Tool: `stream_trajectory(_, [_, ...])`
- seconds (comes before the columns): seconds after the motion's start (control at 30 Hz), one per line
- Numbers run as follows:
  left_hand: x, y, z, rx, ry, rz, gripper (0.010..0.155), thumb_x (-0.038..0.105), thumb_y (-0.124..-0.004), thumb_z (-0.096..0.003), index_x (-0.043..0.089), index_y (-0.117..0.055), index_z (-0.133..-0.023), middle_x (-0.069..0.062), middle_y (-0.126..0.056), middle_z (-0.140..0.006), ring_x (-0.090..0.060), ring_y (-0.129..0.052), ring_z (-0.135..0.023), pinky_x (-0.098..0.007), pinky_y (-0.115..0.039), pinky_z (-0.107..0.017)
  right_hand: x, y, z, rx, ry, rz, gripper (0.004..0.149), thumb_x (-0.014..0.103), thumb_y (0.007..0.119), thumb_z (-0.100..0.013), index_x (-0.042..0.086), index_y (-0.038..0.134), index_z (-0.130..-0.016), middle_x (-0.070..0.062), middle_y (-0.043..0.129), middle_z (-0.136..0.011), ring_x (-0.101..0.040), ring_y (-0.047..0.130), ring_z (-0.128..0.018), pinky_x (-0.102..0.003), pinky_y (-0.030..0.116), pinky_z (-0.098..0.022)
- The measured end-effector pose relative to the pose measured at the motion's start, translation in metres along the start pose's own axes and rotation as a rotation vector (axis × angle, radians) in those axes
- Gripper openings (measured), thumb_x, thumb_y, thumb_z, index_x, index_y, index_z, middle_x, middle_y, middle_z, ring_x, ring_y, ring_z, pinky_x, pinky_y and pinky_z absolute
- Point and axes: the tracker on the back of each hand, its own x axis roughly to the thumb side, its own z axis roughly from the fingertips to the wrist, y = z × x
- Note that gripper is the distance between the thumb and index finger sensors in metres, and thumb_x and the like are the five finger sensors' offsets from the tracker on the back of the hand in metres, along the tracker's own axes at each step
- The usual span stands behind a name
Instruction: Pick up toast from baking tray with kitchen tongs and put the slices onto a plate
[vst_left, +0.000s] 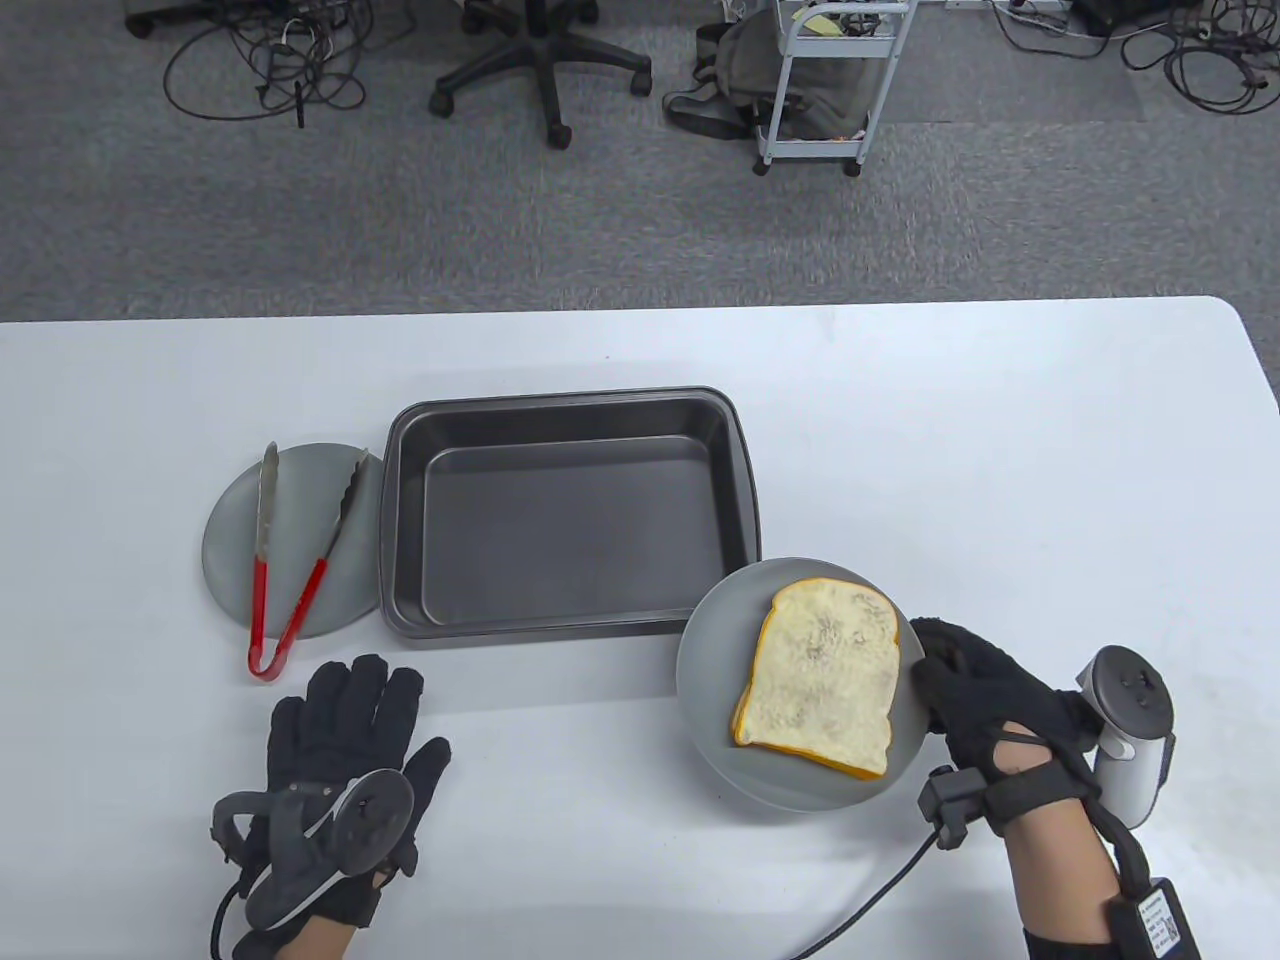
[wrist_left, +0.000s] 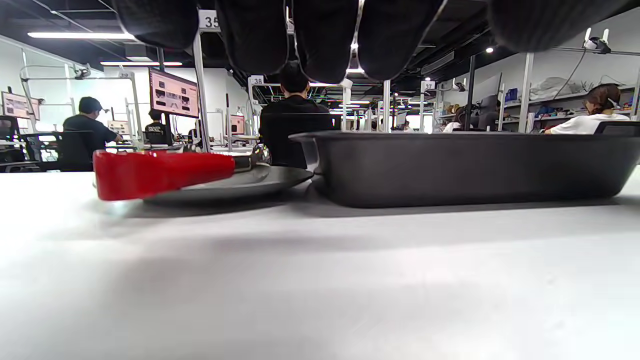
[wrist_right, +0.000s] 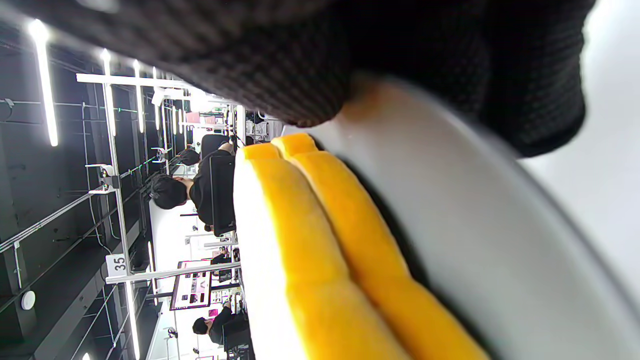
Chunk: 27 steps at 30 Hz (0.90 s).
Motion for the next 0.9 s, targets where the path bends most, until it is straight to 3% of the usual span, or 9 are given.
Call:
stream_trajectory(0.4, [0.002, -0.009, -0.005, 0.013, -0.016, -0.087, 0.076, 0.073, -0.064, -0.0403, 0.036, -0.061, -0.106, -0.001, -0.063, -0.118, -0.042, -0.060, -0.109, -0.070, -0.052, -0.076, 0.000, 0.001, -0.002, -0.010, -0.002, 0.029, 0.051, 0.020, 0.085, -0.043, 0.004, 0.079, -0.091, -0.022, 0.102, -0.069, -0.036, 0.114, -0.043, -0.056, 0.095, -0.040])
stream_trajectory(0.9, [0.002, -0.010, -0.008, -0.015, -0.005, -0.095, 0.077, 0.074, -0.065, -0.0396, 0.035, -0.061, -0.106, -0.003, -0.067, -0.115, -0.042, -0.061, -0.108, -0.071, -0.052, -0.076, 0.006, 0.001, -0.011, -0.014, -0.001, 0.086, 0.049, 0.020, 0.084, -0.043, 0.005, 0.080, -0.090, -0.021, 0.102, -0.069, -0.037, 0.113, -0.042, -0.056, 0.093, -0.040])
